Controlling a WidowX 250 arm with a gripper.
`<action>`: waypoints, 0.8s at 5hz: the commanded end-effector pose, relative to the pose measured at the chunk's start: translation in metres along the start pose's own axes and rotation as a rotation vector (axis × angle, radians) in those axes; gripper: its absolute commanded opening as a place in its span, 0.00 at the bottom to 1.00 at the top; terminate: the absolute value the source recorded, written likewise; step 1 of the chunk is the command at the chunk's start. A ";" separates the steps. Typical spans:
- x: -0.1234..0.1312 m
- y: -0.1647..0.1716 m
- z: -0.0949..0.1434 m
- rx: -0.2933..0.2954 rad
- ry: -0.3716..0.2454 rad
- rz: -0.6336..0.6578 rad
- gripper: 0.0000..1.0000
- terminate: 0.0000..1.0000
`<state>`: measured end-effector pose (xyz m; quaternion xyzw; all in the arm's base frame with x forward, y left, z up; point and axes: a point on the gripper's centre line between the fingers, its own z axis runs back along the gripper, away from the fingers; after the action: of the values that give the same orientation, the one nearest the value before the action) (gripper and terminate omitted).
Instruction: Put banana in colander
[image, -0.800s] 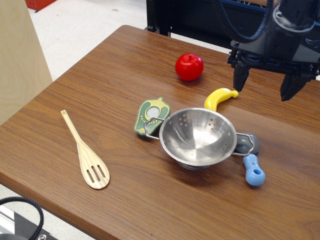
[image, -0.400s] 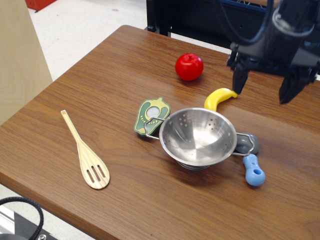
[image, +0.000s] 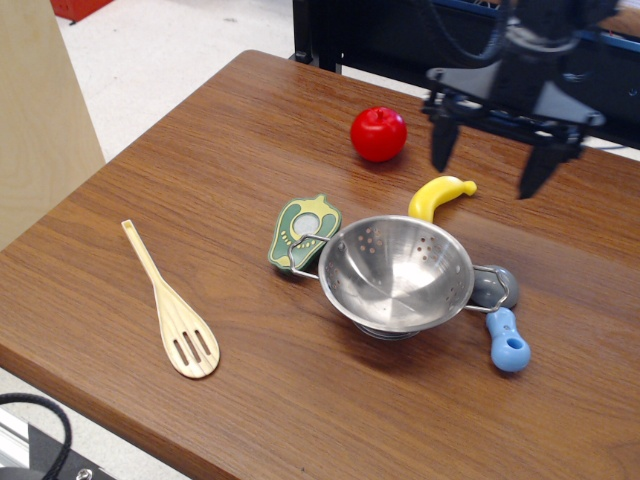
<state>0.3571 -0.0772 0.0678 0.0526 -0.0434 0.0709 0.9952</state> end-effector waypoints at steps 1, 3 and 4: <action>0.025 0.013 0.003 -0.076 -0.079 -0.086 1.00 0.00; 0.011 0.015 -0.019 -0.147 -0.074 -0.171 1.00 0.00; 0.010 0.012 -0.025 -0.107 -0.090 -0.170 1.00 0.00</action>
<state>0.3620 -0.0591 0.0323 0.0093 -0.0687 -0.0154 0.9975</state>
